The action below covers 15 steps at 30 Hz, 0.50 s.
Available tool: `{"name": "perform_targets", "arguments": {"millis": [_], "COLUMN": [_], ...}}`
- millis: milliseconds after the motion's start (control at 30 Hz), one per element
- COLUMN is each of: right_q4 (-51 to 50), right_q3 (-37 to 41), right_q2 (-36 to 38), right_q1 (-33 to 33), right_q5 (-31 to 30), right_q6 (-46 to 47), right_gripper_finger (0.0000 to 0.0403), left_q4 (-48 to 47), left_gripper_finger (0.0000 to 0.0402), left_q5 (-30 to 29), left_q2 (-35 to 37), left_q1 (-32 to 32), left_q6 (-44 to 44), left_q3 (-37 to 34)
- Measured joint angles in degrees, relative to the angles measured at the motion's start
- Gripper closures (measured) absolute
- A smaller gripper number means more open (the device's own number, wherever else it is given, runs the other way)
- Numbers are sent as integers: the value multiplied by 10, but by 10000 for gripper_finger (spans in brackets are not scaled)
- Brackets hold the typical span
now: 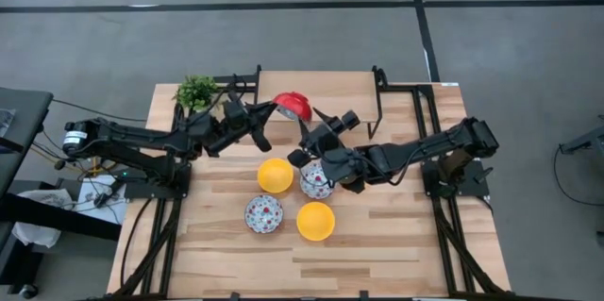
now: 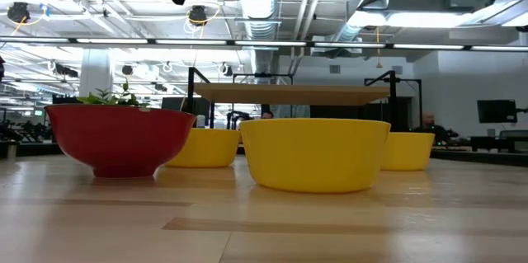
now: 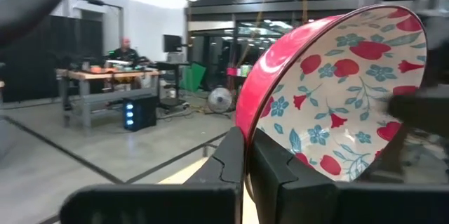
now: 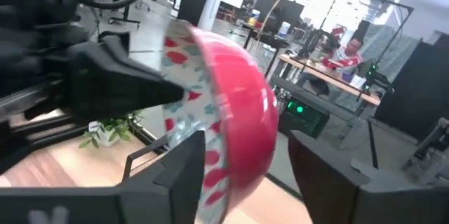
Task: Pick & Place Mini bowls
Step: Put the right white bowl on the shelf
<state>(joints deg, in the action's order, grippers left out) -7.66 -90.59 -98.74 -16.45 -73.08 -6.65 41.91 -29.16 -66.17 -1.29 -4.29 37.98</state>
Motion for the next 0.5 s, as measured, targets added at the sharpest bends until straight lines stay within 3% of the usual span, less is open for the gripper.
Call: {"name": "perform_targets", "arguments": {"millis": [167,333,500], "right_q4": [0,-4,-33], "right_q3": [0,0,1], "right_q2": [0,1,19], "right_q1": [-13,-32,-45], "right_q5": [-2,-4,-38], "right_q6": [-26,-47,-117], "right_gripper_finger": [173,168,176], "left_q4": [-12,-52,-169], "left_gripper_finger": [398,398,398], "left_q5": [-15,-24,-15], "left_q2": [0,0,0], "left_q1": [-16,-39,-65], "left_q6": [0,15,80], "left_q3": [0,0,20]}}
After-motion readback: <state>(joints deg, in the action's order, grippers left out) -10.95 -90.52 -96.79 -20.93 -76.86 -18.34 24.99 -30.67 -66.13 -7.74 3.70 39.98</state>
